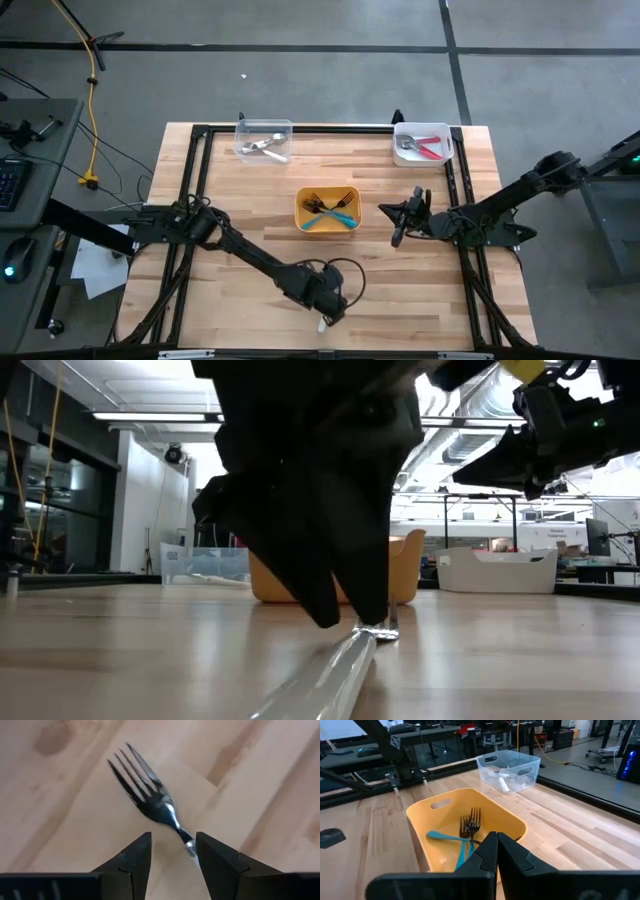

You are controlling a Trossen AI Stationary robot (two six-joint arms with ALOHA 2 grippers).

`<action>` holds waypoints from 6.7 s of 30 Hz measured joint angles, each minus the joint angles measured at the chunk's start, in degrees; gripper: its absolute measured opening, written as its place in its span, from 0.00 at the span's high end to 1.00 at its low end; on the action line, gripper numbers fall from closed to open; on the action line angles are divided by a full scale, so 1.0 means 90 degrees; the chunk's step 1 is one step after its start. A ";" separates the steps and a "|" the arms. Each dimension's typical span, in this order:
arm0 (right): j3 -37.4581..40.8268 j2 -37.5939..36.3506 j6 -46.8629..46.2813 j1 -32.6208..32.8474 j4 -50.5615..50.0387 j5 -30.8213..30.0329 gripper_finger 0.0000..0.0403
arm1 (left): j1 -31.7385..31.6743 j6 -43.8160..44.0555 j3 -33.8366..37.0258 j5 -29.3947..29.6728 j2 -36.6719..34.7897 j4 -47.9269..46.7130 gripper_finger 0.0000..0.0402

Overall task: Sort silverware by color (type)
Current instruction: Put the white fork into the transparent bin

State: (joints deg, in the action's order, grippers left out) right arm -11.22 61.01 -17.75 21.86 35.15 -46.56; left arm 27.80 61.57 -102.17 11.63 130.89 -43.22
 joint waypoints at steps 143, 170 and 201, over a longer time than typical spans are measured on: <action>0.0000 -0.0049 0.1426 0.0113 0.0814 -0.0161 1.00 | -0.1685 -0.6695 0.5610 -0.0692 -0.3452 0.3281 0.74; 0.0000 -0.0051 0.1410 0.0113 0.0815 -0.0166 1.00 | -0.1449 -0.6352 0.5577 -0.1110 -0.3165 0.2685 0.98; 0.0000 -0.0051 0.1478 0.0113 0.0873 -0.0138 1.00 | -0.2751 -0.6146 0.5611 -0.0876 -0.5728 -0.0290 0.99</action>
State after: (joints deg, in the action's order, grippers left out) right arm -11.22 60.55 -4.45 22.87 43.00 -47.80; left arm 3.05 6.26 -51.67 3.75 79.34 -45.83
